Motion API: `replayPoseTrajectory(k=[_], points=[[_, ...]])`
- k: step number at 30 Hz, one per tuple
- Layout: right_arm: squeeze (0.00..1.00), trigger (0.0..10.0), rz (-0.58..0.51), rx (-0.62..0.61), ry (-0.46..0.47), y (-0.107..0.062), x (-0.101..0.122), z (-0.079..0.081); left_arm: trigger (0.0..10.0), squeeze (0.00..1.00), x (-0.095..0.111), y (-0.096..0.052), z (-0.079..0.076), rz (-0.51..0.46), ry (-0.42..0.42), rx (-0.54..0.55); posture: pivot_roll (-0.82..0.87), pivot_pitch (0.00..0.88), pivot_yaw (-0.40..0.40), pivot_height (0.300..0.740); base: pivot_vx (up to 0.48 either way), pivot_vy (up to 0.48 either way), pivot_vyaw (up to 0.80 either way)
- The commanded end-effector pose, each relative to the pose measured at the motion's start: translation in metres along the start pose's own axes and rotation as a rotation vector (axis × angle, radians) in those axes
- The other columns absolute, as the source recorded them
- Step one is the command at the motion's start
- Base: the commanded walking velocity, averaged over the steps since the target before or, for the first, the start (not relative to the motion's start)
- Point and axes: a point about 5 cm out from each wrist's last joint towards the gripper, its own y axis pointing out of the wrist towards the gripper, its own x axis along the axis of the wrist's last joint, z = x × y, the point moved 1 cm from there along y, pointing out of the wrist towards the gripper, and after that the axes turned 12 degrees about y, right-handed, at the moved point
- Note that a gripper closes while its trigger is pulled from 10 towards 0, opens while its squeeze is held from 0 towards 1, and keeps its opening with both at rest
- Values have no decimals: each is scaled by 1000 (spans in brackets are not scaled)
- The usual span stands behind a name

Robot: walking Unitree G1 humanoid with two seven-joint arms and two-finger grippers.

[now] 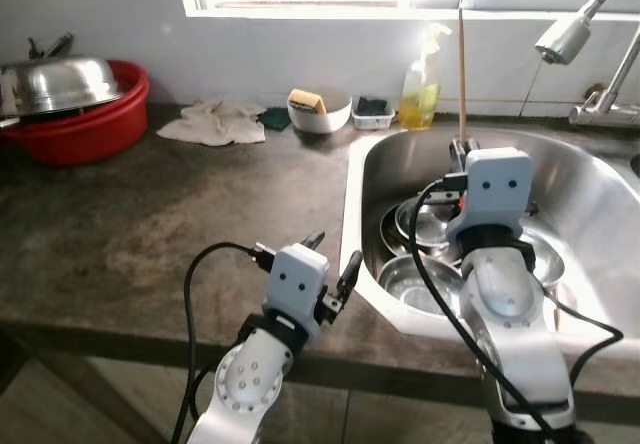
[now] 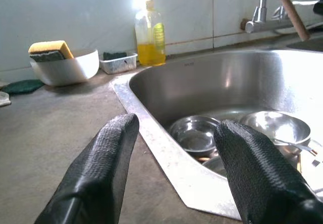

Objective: Kitchen organization

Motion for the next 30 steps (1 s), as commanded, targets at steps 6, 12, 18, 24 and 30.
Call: replayPoseTrajectory(k=[6, 12, 18, 24, 30], points=[[0, 10000, 32, 53, 18, 7, 0, 2, 10000, 0, -1, -1, 2, 8, 21, 2, 176, 78, -3, 740, 0, -454, 0], [0, 10000, 100, 53, -42, 20, -7, -15, 10000, 0, -3, -1, 6, 24, -21, 49, 173, 88, -5, 740, 49, -280, 0], [0, 10000, 205, 96, -100, 29, -20, -21, 10000, 0, -4, -2, 6, 27, -25, 53, 169, 97, -15, 740, 0, 0, 0], [0, 10000, 263, 153, -115, 41, -23, -24, 10000, 0, -3, -2, 2, 28, -27, 44, 171, 107, -21, 740, 0, 0, 0], [0, 10000, 370, 183, -137, 61, -31, -32, 10000, 0, -2, -4, 0, 32, -38, 42, 172, 120, -26, 740, 0, 0, 0]])
